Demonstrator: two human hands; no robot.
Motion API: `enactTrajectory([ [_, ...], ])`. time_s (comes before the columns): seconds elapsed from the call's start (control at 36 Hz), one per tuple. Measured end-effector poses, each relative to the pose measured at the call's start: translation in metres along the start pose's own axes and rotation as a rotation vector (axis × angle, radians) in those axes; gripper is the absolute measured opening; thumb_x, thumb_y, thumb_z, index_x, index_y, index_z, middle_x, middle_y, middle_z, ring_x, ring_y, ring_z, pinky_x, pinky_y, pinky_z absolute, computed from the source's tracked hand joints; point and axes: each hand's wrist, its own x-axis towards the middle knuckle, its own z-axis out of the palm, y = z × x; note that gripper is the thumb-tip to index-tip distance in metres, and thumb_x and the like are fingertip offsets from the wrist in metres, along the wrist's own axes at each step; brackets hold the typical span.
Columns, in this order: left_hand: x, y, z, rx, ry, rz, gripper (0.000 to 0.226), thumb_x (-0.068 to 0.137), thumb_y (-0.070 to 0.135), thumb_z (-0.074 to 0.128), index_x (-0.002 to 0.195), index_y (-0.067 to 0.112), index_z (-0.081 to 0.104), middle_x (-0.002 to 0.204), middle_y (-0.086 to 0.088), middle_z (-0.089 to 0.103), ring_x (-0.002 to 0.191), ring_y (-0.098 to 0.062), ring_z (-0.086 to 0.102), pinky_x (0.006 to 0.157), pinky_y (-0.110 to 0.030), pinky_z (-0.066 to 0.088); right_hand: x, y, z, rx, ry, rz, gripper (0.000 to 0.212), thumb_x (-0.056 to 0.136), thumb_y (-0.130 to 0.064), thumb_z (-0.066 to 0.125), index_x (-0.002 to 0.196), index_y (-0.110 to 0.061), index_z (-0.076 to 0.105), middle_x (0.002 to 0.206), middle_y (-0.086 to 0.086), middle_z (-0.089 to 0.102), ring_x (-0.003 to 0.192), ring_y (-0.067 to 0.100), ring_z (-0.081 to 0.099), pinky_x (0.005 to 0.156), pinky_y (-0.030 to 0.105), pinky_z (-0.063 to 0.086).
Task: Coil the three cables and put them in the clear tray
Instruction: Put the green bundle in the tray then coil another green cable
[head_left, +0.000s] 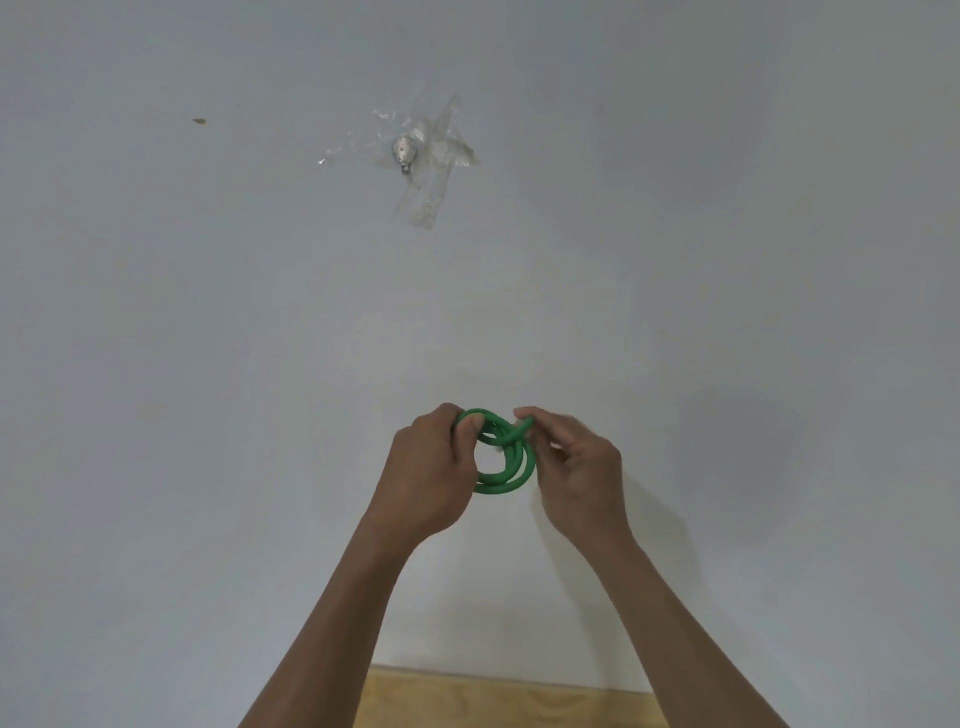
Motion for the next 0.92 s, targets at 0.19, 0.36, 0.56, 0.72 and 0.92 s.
enactTrajectory([
  [0.19,-0.005,-0.001,0.013,-0.071,0.031,0.048,0.027,0.104,0.031,0.042,0.096,0.014,0.062,0.071,0.008,0.061,0.063,-0.008,0.056,0.056,-0.012,0.042,-0.009,-0.016,0.005,0.771,-0.152,0.599,0.021,0.098,0.003,0.054,0.108,0.000,0.073,0.101,0.020,0.074,0.089,0.026,0.071,0.075,0.032,0.059],
  [0.36,-0.010,-0.008,0.015,-0.105,0.034,0.081,0.025,0.104,0.031,0.044,0.101,0.020,0.065,0.077,0.012,0.064,0.075,-0.001,0.058,0.059,-0.007,0.039,-0.007,-0.013,-0.004,0.847,-0.310,0.728,0.029,0.104,-0.014,0.049,0.115,0.006,0.067,0.096,0.018,0.072,0.085,0.027,0.069,0.094,0.051,0.056],
  [0.56,-0.012,-0.012,0.016,-0.139,0.013,0.103,0.023,0.104,0.027,0.044,0.107,0.020,0.066,0.085,0.015,0.067,0.081,0.005,0.060,0.065,-0.008,0.043,-0.005,-0.015,-0.003,0.878,-0.203,0.718,0.021,0.099,0.001,0.054,0.116,0.009,0.064,0.099,0.023,0.071,0.082,0.029,0.070,0.069,0.034,0.060],
  [0.72,-0.017,-0.012,0.019,-0.160,0.046,0.136,0.021,0.104,0.020,0.044,0.106,0.024,0.064,0.082,0.019,0.064,0.078,0.002,0.059,0.063,-0.007,0.041,-0.009,-0.020,0.000,0.913,-0.168,0.722,0.030,0.092,0.018,0.050,0.116,0.006,0.063,0.093,0.025,0.070,0.077,0.032,0.067,0.068,0.035,0.060],
  [0.92,-0.019,-0.012,0.015,-0.129,0.117,0.165,0.023,0.103,0.015,0.043,0.102,0.022,0.065,0.074,0.022,0.061,0.071,0.004,0.059,0.061,-0.006,0.040,-0.005,-0.031,-0.009,0.915,-0.435,0.663,0.031,0.096,0.013,0.046,0.123,0.007,0.060,0.093,0.017,0.070,0.080,0.023,0.068,0.083,0.039,0.059],
])
